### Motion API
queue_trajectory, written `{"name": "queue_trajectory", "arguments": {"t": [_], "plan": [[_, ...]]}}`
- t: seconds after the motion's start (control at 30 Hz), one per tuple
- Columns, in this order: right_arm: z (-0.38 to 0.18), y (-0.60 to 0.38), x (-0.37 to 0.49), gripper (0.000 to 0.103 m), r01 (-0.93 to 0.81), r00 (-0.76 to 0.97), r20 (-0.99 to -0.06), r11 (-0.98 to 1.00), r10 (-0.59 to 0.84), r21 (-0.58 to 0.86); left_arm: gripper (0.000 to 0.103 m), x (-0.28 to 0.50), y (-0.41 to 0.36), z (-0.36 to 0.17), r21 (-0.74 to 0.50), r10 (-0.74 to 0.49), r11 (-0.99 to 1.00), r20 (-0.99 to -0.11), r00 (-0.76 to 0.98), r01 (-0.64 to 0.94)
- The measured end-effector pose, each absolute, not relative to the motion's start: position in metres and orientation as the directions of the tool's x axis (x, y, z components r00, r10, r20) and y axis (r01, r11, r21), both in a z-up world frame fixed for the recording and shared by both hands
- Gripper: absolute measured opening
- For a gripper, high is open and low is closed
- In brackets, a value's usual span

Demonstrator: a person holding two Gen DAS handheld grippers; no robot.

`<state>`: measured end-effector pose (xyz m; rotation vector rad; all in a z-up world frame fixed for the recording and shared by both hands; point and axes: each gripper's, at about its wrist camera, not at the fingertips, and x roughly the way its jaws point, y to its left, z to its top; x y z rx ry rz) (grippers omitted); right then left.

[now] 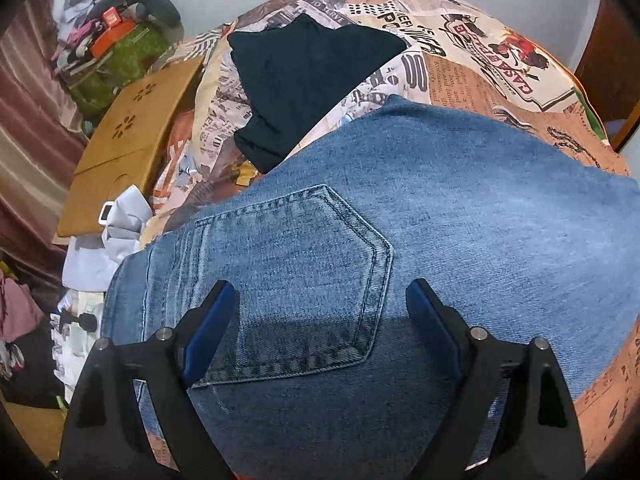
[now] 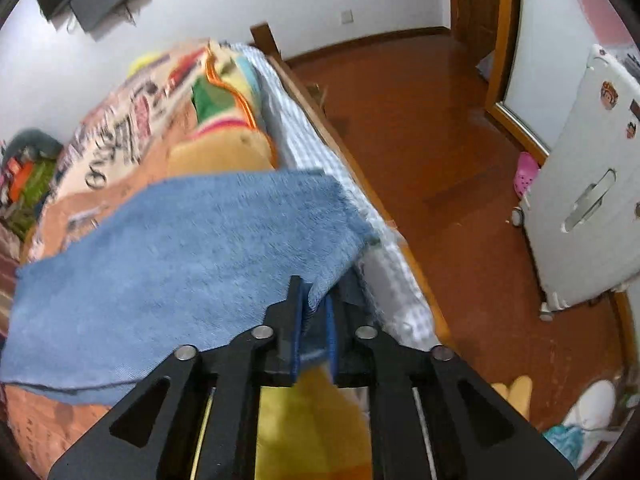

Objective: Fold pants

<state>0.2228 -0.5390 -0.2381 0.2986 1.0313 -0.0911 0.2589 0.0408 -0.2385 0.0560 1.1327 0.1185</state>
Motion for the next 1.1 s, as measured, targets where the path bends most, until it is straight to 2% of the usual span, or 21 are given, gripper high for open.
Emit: {"name": "queue_trajectory", "arguments": {"t": [0.13,0.17,0.27,0.47,0.63,0.97,1.03,1.1], "plan": [[-0.221,-0.542,0.212,0.026,0.219,0.501,-0.864,0.96,0.044,0.176,0.088,0.258,0.037,-0.236,0.135,0.148,0.989,-0.894,0.423,-0.06],[-0.216,-0.542,0.209,0.031,0.22,0.508,-0.86,0.958,0.049,0.185,0.088,0.256,0.034,-0.234,0.149,0.157,0.987,-0.889,0.429,-0.051],[-0.202,-0.539,0.195,0.048,0.212,0.542,-0.835,0.945,0.097,0.247,0.088,0.252,0.021,-0.228,0.167,0.154,0.986,-0.878,0.453,-0.012],[-0.198,-0.515,0.173,0.061,0.189,0.562,-0.792,0.896,0.238,0.403,0.088,0.25,-0.007,-0.221,0.137,0.091,0.989,-0.879,0.468,0.064],[-0.226,-0.49,0.17,0.061,0.191,0.506,-0.794,0.854,0.336,0.483,0.088,0.25,-0.026,-0.223,0.154,0.094,0.984,-0.87,0.485,0.086],[-0.257,-0.513,0.21,0.062,0.333,0.535,-0.765,0.743,0.359,0.581,0.088,0.251,-0.033,-0.224,0.151,0.092,0.985,-0.872,0.481,0.085],[-0.259,-0.517,0.218,0.058,0.356,0.542,-0.769,0.736,0.34,0.576,0.088,0.252,-0.033,-0.225,0.147,0.088,0.985,-0.872,0.481,0.086],[-0.254,-0.52,0.221,0.046,0.365,0.552,-0.779,0.755,0.296,0.545,0.088,0.253,-0.036,-0.225,0.144,0.083,0.986,-0.873,0.481,0.09]]}}
